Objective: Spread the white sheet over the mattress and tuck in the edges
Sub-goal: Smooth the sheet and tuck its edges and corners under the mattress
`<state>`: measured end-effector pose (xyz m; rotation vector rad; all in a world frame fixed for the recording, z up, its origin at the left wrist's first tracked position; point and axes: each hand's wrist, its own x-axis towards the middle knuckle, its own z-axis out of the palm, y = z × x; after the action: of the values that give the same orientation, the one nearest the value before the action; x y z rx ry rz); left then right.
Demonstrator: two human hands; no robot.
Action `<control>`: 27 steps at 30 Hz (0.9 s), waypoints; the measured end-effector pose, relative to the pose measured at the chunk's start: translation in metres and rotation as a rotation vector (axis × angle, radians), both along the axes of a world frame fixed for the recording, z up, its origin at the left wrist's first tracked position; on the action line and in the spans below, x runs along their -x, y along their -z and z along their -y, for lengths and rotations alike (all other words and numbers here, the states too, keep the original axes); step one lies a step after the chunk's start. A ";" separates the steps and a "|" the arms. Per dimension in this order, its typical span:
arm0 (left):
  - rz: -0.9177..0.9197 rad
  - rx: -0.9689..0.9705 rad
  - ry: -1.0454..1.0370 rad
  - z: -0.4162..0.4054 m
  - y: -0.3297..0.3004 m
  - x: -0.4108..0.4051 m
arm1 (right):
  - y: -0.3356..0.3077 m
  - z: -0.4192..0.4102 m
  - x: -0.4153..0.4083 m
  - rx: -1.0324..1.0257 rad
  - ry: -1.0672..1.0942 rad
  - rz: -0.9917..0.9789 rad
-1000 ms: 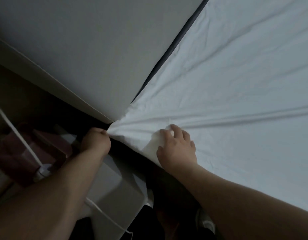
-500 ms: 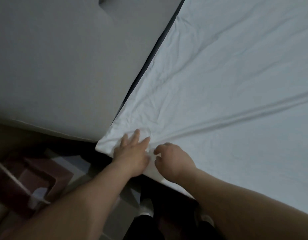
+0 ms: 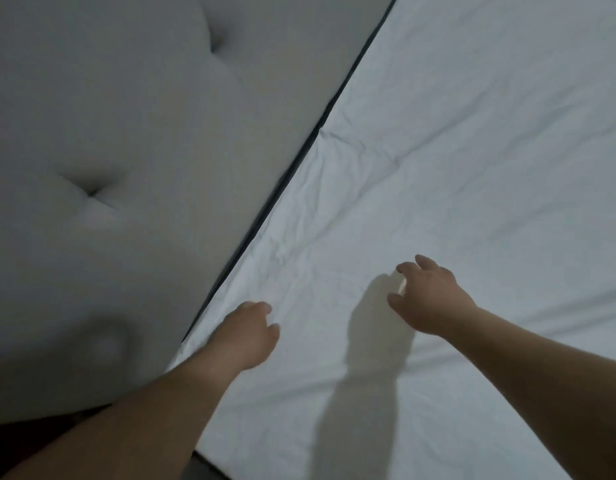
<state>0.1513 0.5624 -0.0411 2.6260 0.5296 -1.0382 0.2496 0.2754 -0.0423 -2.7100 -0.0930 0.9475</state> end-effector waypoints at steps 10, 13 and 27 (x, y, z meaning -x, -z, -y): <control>0.146 -0.032 -0.126 0.010 0.039 -0.189 | 0.056 0.007 -0.084 -0.029 -0.206 -0.072; 0.153 -0.009 -0.225 0.002 0.049 -0.195 | 0.058 0.006 -0.082 -0.002 -0.215 -0.111; 0.179 -0.049 -0.120 -0.008 0.046 -0.200 | 0.050 -0.002 -0.082 0.059 -0.230 -0.131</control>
<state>0.3510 0.5707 -0.0870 2.6581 0.6688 -0.7543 0.3320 0.2777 -0.0927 -2.7234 -0.3630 1.2074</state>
